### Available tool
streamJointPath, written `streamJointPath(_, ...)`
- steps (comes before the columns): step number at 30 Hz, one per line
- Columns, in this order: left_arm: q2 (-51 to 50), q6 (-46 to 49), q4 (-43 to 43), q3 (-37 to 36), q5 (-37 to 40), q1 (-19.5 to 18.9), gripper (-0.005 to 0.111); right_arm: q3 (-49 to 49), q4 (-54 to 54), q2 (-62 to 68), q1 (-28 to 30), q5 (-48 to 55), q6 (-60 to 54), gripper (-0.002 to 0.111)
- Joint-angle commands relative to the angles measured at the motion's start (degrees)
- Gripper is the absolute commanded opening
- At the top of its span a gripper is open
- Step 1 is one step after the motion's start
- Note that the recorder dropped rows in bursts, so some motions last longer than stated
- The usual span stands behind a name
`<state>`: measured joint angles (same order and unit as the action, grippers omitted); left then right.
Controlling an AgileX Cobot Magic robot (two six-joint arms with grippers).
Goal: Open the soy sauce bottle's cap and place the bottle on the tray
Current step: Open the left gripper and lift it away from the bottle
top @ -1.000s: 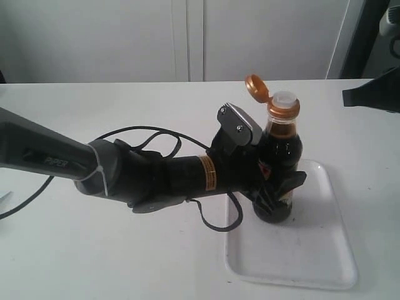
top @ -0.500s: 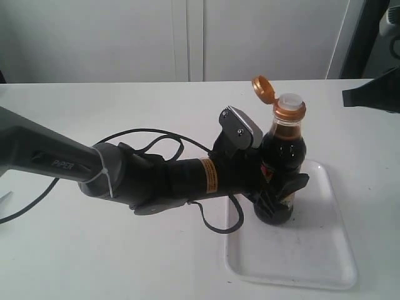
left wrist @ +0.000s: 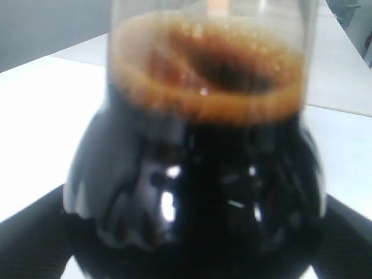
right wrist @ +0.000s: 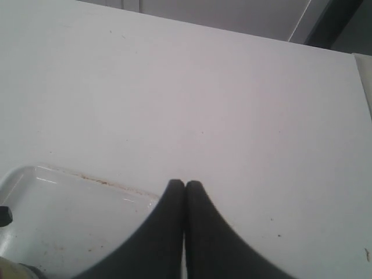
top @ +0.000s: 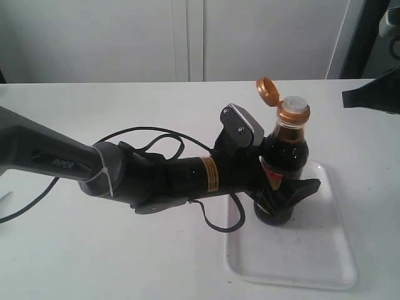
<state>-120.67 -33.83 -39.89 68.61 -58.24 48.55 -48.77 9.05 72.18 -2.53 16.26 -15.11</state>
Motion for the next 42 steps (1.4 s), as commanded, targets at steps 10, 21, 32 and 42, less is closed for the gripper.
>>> streamJointPath(10, 2.8, -0.3, -0.3, 0.2, 1.8, 0.2, 0.104, 0.3, -0.1, 0.1, 0.2, -1.8, -1.2, 0.0)
streamJointPath(21, 7.6, -1.5, -5.4, 0.2, 2.6, 0.2, 0.104, 0.3, 0.2, 0.1, 0.2, -1.8, -1.2, 0.0)
streamJointPath(32, 14.0, -5.4, -10.3, 0.2, 10.0, 0.1, 0.104, 0.3, 0.4, 0.1, 0.2, -1.3, -1.2, 0.0)
streamJointPath(42, 17.9, -6.5, -10.7, 0.2, 11.4, 0.1, 0.104, 0.3, 1.7, 0.1, 0.2, -1.1, -1.2, 0.0)
